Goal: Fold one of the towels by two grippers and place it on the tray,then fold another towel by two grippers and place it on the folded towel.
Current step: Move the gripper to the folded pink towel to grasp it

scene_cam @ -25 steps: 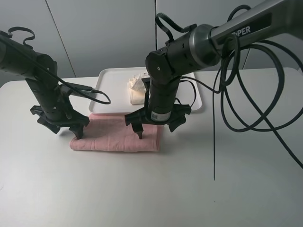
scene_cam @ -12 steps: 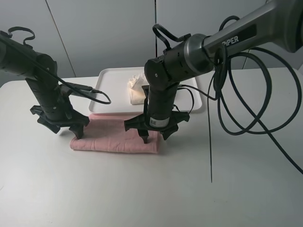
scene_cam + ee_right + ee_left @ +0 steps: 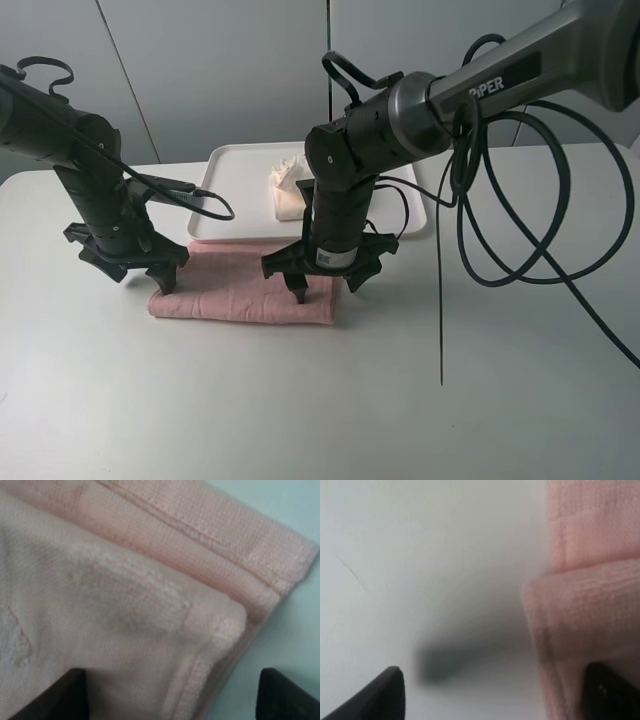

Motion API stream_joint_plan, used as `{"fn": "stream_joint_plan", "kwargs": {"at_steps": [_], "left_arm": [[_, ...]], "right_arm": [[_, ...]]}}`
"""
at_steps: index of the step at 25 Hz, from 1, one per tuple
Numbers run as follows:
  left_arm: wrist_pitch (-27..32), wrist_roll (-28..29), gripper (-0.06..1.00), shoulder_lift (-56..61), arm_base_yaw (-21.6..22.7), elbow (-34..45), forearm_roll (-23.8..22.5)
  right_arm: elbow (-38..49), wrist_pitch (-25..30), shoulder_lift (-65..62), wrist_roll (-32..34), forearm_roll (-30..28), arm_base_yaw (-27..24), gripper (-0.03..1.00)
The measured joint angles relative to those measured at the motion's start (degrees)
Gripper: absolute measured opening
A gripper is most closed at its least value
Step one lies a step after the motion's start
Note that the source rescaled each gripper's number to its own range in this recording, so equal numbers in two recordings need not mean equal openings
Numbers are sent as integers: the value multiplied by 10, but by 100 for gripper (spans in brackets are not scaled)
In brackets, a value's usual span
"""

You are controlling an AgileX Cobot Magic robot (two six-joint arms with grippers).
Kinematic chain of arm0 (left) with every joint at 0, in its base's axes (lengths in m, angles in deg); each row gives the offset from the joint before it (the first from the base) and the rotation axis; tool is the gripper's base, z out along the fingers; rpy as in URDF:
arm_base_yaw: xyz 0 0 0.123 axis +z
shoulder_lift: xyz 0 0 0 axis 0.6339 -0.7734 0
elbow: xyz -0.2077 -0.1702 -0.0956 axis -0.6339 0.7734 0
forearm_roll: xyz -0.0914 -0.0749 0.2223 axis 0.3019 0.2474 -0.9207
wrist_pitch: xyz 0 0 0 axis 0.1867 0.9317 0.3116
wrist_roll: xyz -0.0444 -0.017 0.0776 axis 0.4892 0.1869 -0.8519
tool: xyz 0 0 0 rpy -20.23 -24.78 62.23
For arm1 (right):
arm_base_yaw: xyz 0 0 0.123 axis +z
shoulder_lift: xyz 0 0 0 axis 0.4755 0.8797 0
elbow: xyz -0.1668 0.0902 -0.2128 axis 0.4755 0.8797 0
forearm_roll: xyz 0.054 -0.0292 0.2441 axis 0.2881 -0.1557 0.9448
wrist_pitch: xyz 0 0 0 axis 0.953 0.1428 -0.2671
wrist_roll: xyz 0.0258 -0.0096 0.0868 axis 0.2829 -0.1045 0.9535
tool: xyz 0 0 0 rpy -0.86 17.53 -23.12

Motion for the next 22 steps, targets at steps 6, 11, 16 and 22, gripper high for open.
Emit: {"fn": "stream_joint_plan", "kwargs": {"at_steps": [6,11,16,22], "left_arm": [[0,0,92,0,0,0,0],[0,0,92,0,0,0,0],[-1,-7,92,0,0,0,0],[-2,-8,92,0,0,0,0]], "right_arm": [[0,-6,2,-2,17,0,75],[0,-12,2,-11,29,0,70],[0,-13,2,-11,30,0,66],[-2,-9,11,-19,30,0,65]]}}
